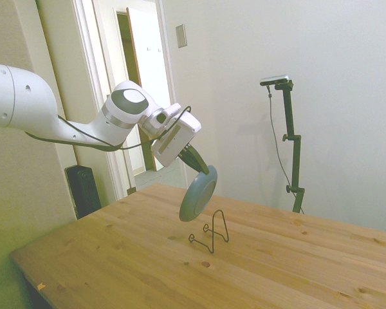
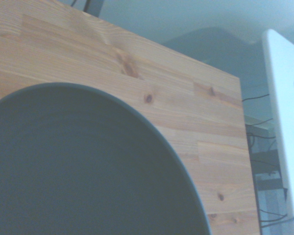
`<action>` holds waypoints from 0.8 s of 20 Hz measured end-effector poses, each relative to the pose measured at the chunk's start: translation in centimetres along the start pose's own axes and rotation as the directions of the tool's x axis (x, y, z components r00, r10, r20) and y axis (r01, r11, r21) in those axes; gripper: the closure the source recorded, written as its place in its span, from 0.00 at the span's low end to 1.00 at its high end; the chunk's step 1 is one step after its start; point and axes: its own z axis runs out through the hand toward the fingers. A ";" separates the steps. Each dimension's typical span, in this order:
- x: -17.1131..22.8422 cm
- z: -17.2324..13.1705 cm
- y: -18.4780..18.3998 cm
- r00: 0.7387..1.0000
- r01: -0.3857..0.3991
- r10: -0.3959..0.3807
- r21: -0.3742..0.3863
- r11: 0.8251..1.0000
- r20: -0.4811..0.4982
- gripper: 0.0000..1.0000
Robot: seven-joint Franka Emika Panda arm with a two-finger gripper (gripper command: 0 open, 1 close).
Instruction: Load the plate
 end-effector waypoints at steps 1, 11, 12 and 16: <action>-0.1 0.2 -0.1 1.000 -0.004 0.004 -0.016 1.000 -0.014 1.00; -2.8 1.9 -3.1 0.987 0.008 -0.035 -0.169 0.986 -0.157 1.00; -3.3 1.8 -3.6 0.985 0.011 -0.040 -0.175 0.984 -0.166 1.00; -4.4 2.0 -4.7 0.984 0.015 -0.048 -0.187 0.982 -0.173 1.00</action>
